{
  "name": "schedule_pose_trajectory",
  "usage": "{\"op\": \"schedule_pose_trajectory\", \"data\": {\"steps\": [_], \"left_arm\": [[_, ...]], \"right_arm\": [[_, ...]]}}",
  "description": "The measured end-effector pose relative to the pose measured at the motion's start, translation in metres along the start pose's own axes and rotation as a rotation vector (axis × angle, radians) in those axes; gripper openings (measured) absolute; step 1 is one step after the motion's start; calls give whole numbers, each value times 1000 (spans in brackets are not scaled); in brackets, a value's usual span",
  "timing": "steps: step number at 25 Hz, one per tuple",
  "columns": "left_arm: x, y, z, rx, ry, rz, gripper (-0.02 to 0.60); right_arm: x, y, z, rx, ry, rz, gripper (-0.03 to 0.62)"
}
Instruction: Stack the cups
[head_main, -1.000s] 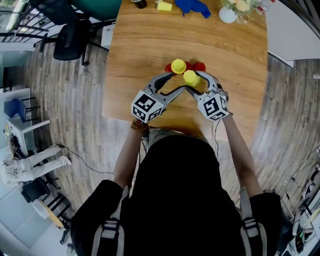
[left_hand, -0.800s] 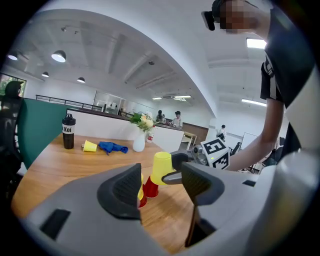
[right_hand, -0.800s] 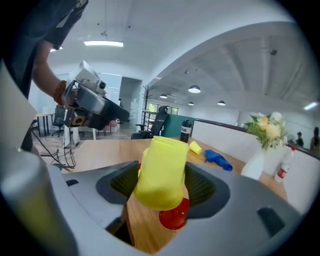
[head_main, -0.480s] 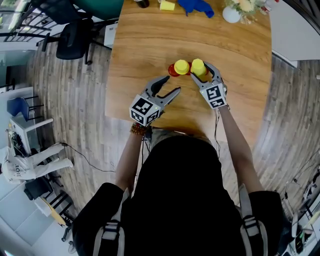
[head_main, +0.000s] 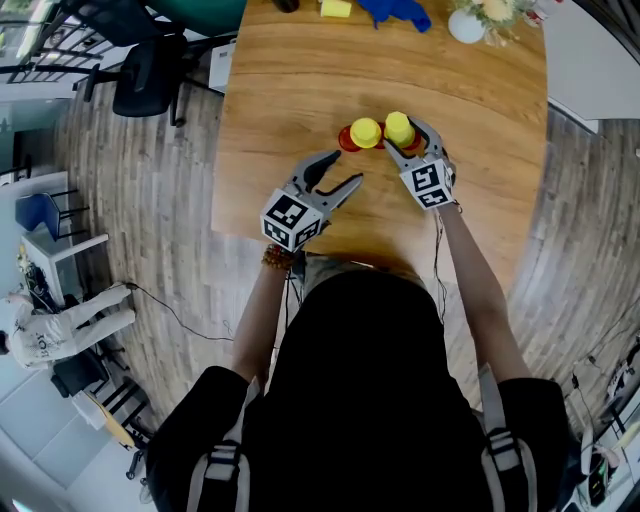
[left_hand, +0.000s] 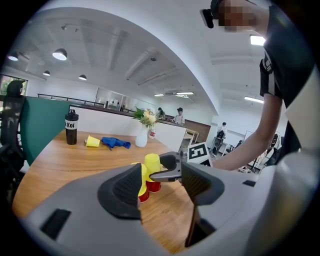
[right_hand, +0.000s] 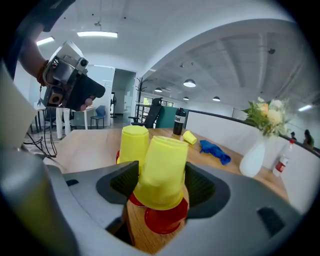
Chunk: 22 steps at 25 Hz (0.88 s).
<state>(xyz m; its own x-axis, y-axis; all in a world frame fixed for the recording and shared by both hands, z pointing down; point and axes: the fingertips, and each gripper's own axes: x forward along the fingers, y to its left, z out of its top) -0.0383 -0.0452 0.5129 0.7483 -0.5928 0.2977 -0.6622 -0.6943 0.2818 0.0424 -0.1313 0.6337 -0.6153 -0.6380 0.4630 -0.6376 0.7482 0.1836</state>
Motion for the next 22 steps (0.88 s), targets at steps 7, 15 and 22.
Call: {"op": "schedule_pose_trajectory", "data": {"steps": [7, 15, 22], "left_arm": [[1, 3, 0, -3, 0, 4, 270], [7, 2, 0, -3, 2, -8, 270], [2, 5, 2, -7, -14, -3, 270]], "right_arm": [[3, 4, -13, -22, 37, 18, 290], [4, 4, -17, -24, 52, 29, 296], [-18, 4, 1, -25, 9, 38, 328]]}}
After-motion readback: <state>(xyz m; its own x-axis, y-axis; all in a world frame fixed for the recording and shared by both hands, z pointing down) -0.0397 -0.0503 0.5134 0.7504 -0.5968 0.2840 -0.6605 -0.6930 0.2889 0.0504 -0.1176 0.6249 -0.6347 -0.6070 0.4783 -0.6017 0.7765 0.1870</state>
